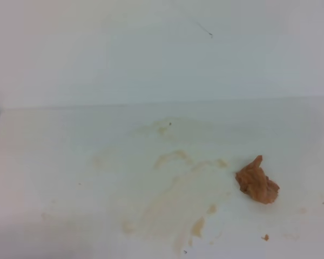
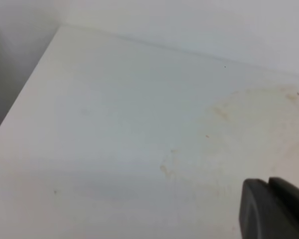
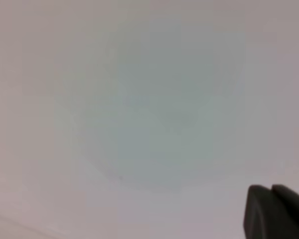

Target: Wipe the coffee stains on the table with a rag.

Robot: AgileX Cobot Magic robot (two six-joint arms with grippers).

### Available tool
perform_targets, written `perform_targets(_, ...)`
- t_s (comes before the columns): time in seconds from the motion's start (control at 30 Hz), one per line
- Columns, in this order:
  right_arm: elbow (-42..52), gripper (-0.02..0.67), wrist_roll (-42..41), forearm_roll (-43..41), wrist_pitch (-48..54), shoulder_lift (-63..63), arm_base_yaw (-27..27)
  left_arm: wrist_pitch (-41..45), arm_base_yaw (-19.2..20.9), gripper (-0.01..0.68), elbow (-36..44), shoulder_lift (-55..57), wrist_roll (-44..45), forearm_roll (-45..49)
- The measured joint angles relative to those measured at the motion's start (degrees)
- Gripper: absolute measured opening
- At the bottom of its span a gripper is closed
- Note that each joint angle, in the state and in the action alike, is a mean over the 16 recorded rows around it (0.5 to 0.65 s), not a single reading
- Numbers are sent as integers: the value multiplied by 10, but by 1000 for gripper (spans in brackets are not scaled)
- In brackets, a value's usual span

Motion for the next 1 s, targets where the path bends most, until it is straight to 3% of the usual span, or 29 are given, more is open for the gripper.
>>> perform_targets(0.27, 180, 0, 10, 23, -65, -139, -37, 0, 0, 1, 0, 0, 0, 0)
perform_targets(0.43, 259, 0, 64, -33, -81, -176, -39, 0, 0, 1, 0, 0, 0, 0)
perform_targets(0.83, 391, 0, 483, -436, -150, -219, -39, 0, 0, 1, 0, 0, 0, 0)
perform_targets(1.0, 425, 0, 603, -531, -130, -257, -39, 0, 0, 1, 0, 0, 0, 0)
